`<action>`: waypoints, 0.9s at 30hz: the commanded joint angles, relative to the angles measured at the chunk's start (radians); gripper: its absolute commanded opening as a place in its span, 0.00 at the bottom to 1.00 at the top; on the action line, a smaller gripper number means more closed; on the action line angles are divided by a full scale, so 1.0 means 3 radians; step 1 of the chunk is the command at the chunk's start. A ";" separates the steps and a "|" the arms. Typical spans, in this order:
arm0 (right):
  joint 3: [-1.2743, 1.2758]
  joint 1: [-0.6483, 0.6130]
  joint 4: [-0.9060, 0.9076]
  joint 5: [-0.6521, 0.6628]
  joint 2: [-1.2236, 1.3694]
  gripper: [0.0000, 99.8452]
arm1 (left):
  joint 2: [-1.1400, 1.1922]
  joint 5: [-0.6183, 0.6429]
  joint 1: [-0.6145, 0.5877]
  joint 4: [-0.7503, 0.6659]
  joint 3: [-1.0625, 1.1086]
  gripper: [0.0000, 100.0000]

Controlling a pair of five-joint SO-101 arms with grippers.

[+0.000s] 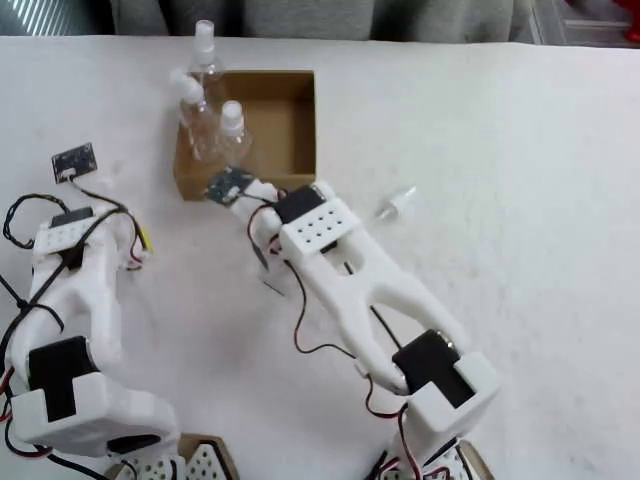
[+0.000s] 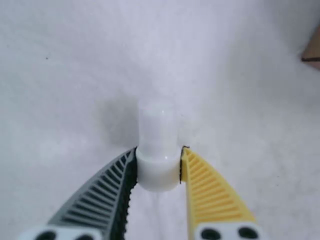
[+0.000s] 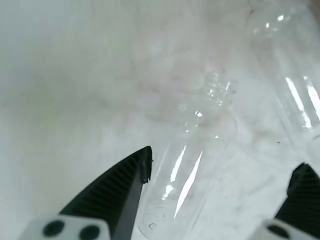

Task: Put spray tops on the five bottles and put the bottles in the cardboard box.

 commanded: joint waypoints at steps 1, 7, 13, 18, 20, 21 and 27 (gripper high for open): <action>-0.0015 -0.0028 -0.0049 0.0046 -0.0146 0.38 | -0.0023 -0.0020 -0.0013 -0.0066 -0.0148 0.07; 0.0225 -0.0028 -0.0325 0.0051 -0.0146 0.38 | -0.0023 -0.0020 -0.0013 -0.0066 -0.0148 0.07; 0.0302 -0.0013 -0.0437 0.0056 -0.0146 0.38 | -0.0023 -0.0020 -0.0013 -0.0066 -0.0143 0.07; 0.0476 -0.0023 -0.0621 0.0189 -0.0146 0.38 | -0.0023 -0.0020 -0.0013 -0.0066 -0.0143 0.07; 0.0522 -0.0028 -0.0693 0.0189 -0.0146 0.38 | -0.0023 -0.0020 -0.0013 -0.0066 -0.0143 0.07; 0.0532 -0.0023 -0.0719 0.0189 -0.0146 0.38 | -0.0023 -0.0020 -0.0013 -0.0066 -0.0143 0.07; 0.0588 -0.0023 -0.0857 0.0189 -0.0105 0.38 | -0.0023 -0.0026 -0.0018 -0.0066 -0.0143 0.07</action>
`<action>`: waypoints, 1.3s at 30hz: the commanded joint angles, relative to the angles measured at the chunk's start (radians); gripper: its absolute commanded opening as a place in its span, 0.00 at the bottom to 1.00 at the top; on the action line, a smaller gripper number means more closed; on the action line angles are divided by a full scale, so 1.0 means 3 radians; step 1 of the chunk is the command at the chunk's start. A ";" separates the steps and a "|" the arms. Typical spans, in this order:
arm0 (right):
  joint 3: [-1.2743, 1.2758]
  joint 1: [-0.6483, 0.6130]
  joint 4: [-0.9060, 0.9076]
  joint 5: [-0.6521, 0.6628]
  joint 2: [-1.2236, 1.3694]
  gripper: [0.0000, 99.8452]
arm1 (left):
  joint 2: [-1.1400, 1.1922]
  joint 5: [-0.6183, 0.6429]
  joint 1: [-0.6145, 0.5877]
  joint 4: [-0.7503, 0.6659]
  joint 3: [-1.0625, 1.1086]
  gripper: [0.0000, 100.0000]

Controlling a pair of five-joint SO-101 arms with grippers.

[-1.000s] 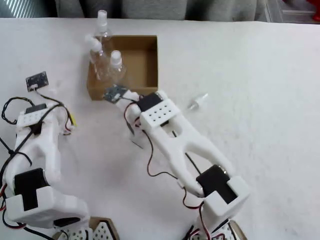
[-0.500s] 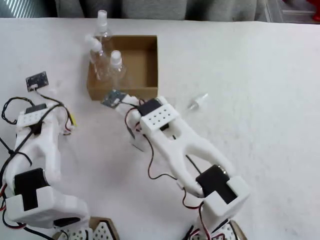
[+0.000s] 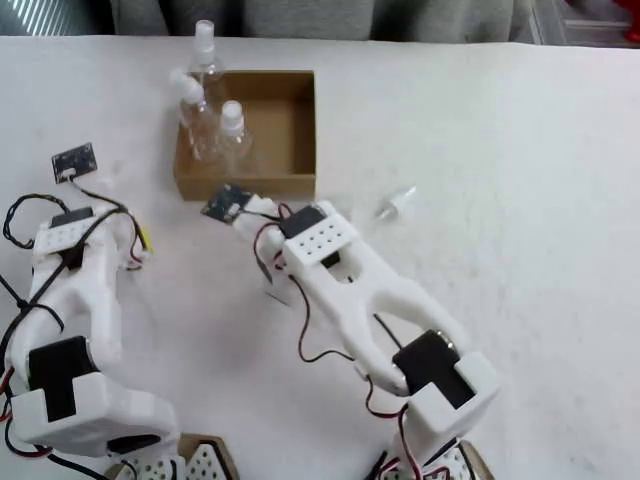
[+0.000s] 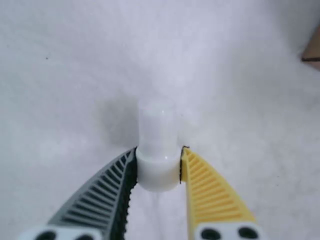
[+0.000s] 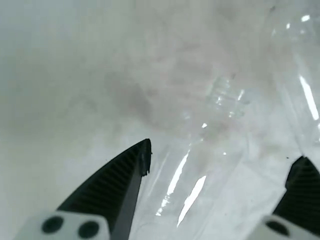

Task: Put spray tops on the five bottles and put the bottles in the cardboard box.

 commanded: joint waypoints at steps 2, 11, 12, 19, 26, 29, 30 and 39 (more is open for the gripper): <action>0.0046 -0.0023 -0.0253 0.0041 0.0003 0.38 | -0.0023 -0.0026 -0.0018 -0.0066 -0.0143 0.07; -0.0036 0.0003 -0.0304 0.0041 0.0151 0.32 | -0.0023 -0.0026 -0.0018 -0.0066 -0.0143 0.07; -0.0036 0.0003 -0.0304 0.0041 0.0156 0.31 | -0.0023 -0.0026 -0.0018 -0.0066 -0.0143 0.07; -0.0041 0.0008 -0.0304 0.0036 0.0156 0.27 | -0.0023 -0.0026 -0.0018 -0.0066 -0.0143 0.07; -0.0051 0.0018 -0.0304 0.0010 0.0125 0.02 | -0.0023 -0.0026 -0.0023 -0.0066 -0.0143 0.07; -0.0051 0.0023 -0.0304 0.0010 0.0120 0.04 | -0.0023 -0.0026 -0.0023 -0.0066 -0.0143 0.07; -0.0051 0.0023 -0.0304 0.0010 0.0120 0.04 | -0.0023 -0.0026 -0.0023 -0.0066 -0.0143 0.07; -0.0240 0.0192 0.0059 -0.0834 -0.0289 0.02 | -0.0023 -0.0026 -0.0018 -0.0066 -0.0143 0.07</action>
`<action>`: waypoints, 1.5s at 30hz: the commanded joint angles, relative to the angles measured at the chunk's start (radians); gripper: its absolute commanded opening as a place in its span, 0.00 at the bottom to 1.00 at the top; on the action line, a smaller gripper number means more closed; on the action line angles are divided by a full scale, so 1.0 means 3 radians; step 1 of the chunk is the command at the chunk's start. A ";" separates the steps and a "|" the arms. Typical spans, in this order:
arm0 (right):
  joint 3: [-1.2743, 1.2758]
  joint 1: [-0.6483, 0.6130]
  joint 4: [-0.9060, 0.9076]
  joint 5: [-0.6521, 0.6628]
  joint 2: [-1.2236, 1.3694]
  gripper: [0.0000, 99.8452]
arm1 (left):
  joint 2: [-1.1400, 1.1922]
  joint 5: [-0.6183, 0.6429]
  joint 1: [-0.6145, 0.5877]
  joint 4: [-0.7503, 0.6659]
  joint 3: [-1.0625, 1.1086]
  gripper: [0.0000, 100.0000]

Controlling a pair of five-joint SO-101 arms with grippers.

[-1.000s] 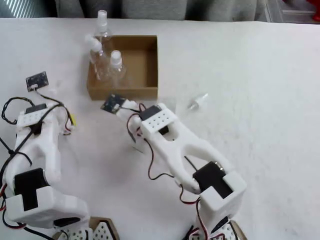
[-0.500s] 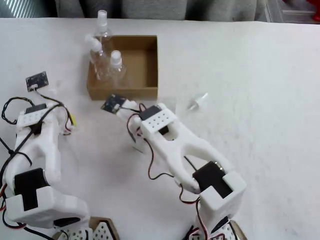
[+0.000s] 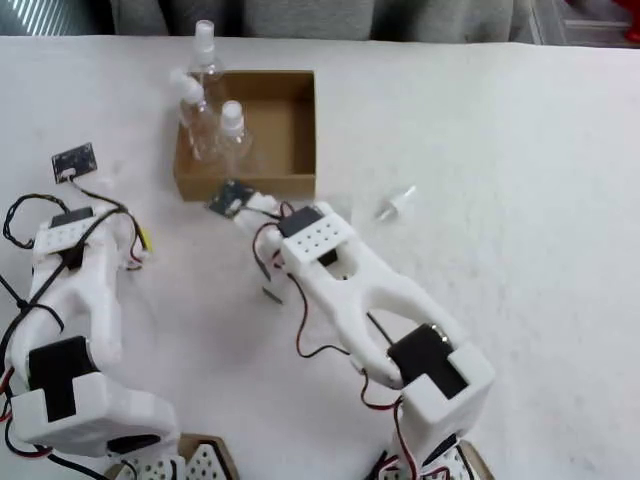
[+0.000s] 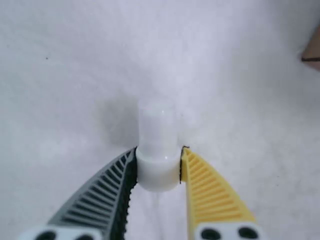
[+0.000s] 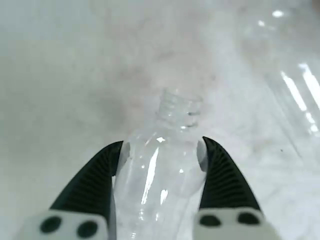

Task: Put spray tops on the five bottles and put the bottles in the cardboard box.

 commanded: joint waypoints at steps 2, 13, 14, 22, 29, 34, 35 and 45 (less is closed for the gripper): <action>-0.0133 0.0187 0.0161 -0.0486 -0.0468 0.02 | -0.0023 -0.0026 -0.0018 -0.0066 -0.0143 0.07; 0.0639 0.0248 -0.0064 -0.0660 -0.1578 0.02 | -0.0023 -0.0031 -0.0013 -0.0066 -0.0143 0.07; 0.0767 0.0253 -0.0187 -0.0660 -0.1716 0.02 | -0.0023 -0.0031 -0.0013 -0.0066 -0.0143 0.07; 0.1667 0.0279 -0.1291 -0.0650 -0.2647 0.02 | -0.0023 -0.0031 -0.0013 -0.0066 -0.0143 0.07; 0.2261 0.0703 -0.2263 -0.0655 -0.3209 0.02 | -0.0023 -0.0031 -0.0013 -0.0066 -0.0143 0.07; 0.2772 0.0882 -0.2831 -0.0655 -0.3567 0.02 | -0.0023 -0.0031 -0.0013 -0.0066 -0.0143 0.07; 0.2869 0.0882 -0.2933 -0.0655 -0.3644 0.02 | -0.0023 -0.0031 -0.0013 -0.0066 -0.0143 0.07; 0.3861 0.0877 -0.3905 -0.0660 -0.4524 0.02 | -0.0023 -0.0036 -0.0013 -0.0061 -0.0138 0.07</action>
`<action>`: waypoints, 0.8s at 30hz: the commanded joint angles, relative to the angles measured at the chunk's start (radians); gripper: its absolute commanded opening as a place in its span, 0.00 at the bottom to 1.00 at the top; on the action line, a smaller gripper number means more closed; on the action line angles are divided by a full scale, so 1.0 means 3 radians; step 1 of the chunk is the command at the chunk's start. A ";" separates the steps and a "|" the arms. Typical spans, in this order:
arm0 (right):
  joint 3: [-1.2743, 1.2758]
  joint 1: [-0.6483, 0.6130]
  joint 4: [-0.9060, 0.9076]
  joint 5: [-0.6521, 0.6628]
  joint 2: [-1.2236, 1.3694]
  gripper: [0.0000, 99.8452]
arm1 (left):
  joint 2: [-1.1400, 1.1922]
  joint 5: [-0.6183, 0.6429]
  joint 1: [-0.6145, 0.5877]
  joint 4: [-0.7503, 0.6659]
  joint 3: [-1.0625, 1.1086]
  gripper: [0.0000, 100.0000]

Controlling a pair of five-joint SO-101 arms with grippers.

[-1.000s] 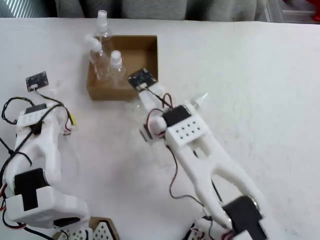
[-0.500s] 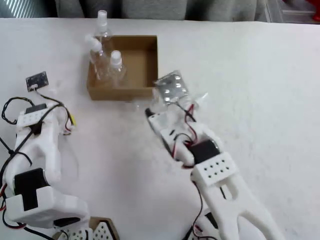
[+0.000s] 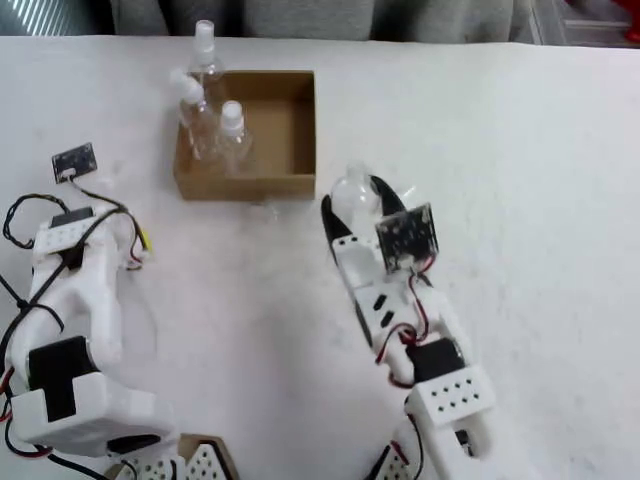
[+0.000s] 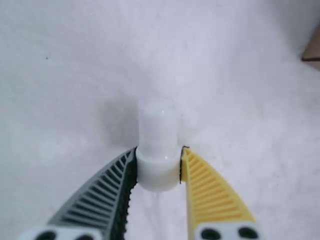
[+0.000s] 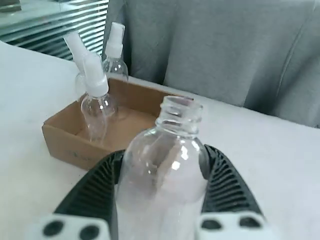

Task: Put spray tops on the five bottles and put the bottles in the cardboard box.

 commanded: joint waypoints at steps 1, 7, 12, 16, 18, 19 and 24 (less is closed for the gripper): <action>0.0179 0.0023 -0.0330 -0.0031 -0.0361 0.02 | -0.0023 -0.0036 -0.0013 -0.0061 -0.0138 0.07; 0.0501 -0.0228 -0.0483 -0.0031 -0.0754 0.02 | -0.0023 -0.0031 -0.0013 -0.0061 -0.0138 0.07; 0.0532 -0.0494 -0.0488 -0.0036 -0.0678 0.02 | -0.0023 -0.0026 -0.0013 -0.0046 -0.0138 0.07; 0.0419 -0.0473 -0.0616 -0.0358 -0.0381 0.02 | -0.0023 -0.0026 -0.0013 -0.0046 -0.0138 0.07; 0.0338 -0.0412 -0.0806 -0.0527 -0.0146 0.02 | -0.0023 -0.0026 -0.0013 -0.0046 -0.0138 0.07; 0.0297 -0.0391 -0.0908 -0.0568 -0.0008 0.02 | -0.0023 -0.0026 -0.0013 -0.0046 -0.0138 0.07; 0.0220 -0.0376 -0.1491 -0.0563 0.0693 0.02 | -0.0023 -0.0026 -0.0013 -0.0051 -0.0138 0.07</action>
